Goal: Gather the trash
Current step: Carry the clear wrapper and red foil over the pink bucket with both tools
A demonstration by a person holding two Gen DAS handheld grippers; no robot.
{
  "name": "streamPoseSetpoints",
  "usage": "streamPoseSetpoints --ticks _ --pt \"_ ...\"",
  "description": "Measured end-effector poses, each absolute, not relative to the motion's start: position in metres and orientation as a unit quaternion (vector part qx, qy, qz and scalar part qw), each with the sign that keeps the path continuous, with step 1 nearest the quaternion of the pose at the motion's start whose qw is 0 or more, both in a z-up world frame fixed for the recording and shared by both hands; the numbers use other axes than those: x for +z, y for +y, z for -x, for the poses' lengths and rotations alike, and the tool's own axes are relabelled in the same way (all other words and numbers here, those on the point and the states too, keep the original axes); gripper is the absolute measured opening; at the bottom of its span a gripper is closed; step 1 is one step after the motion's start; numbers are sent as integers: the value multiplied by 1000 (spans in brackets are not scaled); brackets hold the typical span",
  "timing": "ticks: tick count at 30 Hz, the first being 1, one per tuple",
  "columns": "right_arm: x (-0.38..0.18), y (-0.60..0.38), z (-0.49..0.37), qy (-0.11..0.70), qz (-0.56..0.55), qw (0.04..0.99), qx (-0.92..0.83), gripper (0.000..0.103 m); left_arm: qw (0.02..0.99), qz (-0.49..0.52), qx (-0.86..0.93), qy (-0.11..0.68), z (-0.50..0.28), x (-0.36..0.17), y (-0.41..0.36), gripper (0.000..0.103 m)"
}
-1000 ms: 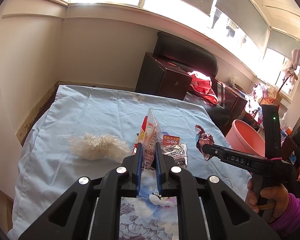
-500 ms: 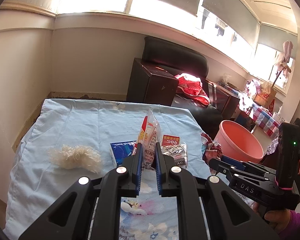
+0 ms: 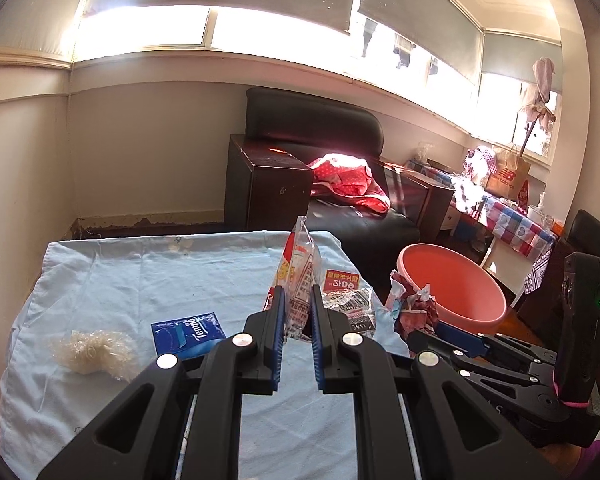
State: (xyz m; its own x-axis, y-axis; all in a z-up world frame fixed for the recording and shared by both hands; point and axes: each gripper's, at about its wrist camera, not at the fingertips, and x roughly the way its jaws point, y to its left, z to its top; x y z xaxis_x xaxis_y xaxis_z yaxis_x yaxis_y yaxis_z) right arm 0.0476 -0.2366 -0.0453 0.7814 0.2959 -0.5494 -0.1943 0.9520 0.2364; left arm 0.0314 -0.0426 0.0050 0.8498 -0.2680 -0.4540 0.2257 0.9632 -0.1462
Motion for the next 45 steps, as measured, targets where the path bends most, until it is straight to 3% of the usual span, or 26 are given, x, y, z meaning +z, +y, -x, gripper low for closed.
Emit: streamPoseSetpoints --ticks 24,45 --pt "-35 -355 -50 247 -142 959 10 34 954 -11 -206 220 -66 16 -175 11" --pt "-71 -411 -93 281 -182 942 -25 34 930 -49 -254 261 -120 -24 -267 12"
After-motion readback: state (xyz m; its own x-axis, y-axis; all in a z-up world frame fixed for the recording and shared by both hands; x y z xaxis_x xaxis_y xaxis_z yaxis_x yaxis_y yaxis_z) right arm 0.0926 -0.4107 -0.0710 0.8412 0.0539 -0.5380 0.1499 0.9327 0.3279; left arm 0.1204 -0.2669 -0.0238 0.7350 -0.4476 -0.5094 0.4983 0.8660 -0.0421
